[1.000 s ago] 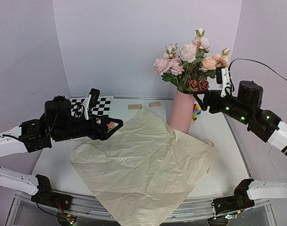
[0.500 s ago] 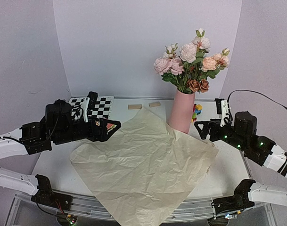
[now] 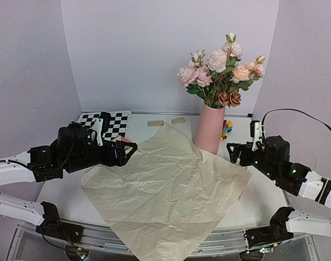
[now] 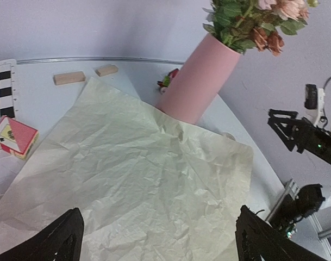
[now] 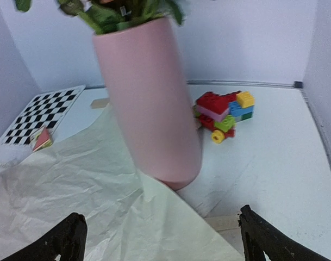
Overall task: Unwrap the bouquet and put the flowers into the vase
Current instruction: Insert the fake flower into the vase, then reset both arms
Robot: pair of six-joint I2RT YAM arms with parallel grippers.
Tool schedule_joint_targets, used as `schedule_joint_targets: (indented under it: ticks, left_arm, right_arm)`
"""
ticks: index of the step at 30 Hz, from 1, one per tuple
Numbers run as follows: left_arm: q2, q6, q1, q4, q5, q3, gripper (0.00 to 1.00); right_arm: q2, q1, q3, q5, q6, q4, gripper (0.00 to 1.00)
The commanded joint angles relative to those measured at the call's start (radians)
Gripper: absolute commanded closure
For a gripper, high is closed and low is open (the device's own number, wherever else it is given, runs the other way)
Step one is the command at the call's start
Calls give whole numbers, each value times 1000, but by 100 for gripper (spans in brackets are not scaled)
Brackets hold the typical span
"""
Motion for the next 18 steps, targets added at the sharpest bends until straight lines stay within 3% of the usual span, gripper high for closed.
schedule_joint_targets:
  ticks: [1,5,12,18]
  left_arm:
    - [27,-55,-2,44,-197,-65,0]
    - [54,61,-2,68,-182,-93,1]
    - [-21,148,0,280,-358,-267,0]
    - [-118,161,142,382,-281,-368,0]
  right_arm:
    - [-36,-1,-42,326,47,84,2]
    - [-39,-1,-41,361,-32,81,2]
    - [-92,-1,-125,280,-178,206,2]
    - [-38,-76,-163,326,-337,376,2]
